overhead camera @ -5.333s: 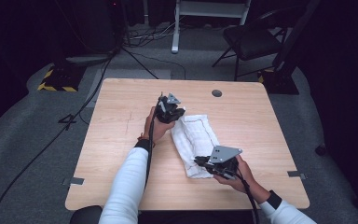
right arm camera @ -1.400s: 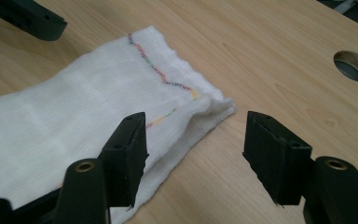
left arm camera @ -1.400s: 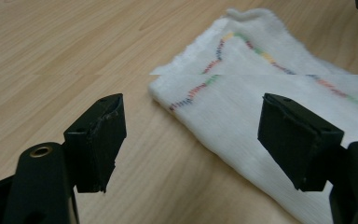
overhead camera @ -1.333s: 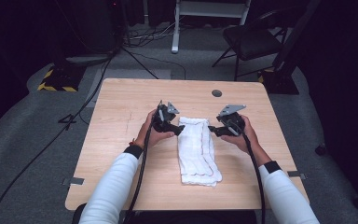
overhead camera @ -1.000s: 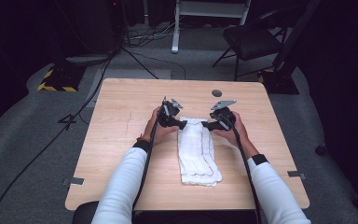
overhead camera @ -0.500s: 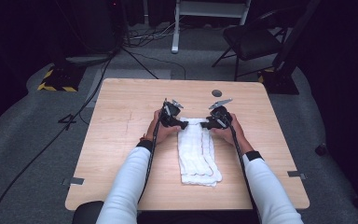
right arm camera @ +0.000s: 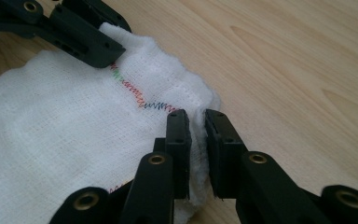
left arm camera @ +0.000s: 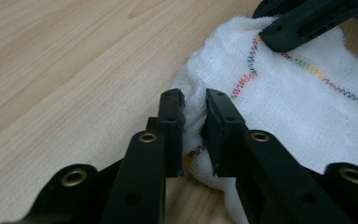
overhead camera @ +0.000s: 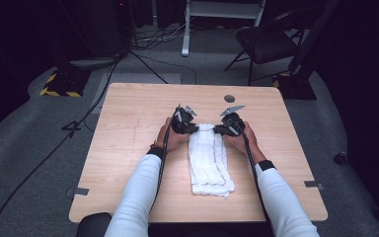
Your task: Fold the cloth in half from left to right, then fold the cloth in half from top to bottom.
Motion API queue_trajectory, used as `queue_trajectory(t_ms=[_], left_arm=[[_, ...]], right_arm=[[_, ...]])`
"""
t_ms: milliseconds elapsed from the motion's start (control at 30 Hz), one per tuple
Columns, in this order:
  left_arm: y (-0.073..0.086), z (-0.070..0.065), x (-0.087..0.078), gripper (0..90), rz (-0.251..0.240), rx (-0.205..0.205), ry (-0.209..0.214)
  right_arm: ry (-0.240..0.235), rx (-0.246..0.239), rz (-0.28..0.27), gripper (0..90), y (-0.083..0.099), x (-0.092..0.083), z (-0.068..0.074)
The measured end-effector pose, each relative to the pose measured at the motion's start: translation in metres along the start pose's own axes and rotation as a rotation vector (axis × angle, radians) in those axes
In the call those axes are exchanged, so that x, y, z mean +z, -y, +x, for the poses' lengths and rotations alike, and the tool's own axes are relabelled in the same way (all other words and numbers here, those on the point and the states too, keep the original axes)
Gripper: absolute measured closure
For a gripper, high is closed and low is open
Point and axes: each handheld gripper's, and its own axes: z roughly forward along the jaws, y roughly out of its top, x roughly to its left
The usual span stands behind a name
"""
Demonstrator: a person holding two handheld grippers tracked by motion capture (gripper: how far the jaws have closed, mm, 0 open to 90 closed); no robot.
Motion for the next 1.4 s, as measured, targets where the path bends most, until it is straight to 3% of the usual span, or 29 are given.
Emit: queue_trajectory(t_ms=[133, 233, 467, 867, 1133, 1400], left_arm=[[-0.01, -0.001, 0.002, 81.8, 0.004, 0.027, -0.042], [-0.018, 0.0, 0.0, 82.5, 0.001, 0.035, -0.047], [-0.033, 0.001, -0.01, 83.2, -0.049, 0.04, -0.071], [-0.054, -0.001, -0.039, 83.4, -0.134, 0.074, -0.109], [-0.069, -0.001, -0.055, 83.4, -0.156, 0.106, -0.115], [-0.066, -0.001, -0.068, 83.3, -0.18, 0.123, -0.088]], right_arm=[[0.032, -0.002, -0.024, 81.1, -0.004, -0.003, -0.003], [0.059, -0.007, -0.052, 81.4, -0.007, -0.007, -0.005], [0.101, -0.017, -0.097, 81.6, -0.016, -0.017, -0.011], [0.154, -0.063, -0.187, 82.0, -0.036, -0.044, -0.011], [0.205, -0.086, -0.221, 82.0, -0.052, -0.059, -0.009], [0.192, -0.113, -0.242, 82.0, -0.057, -0.07, -0.002]])
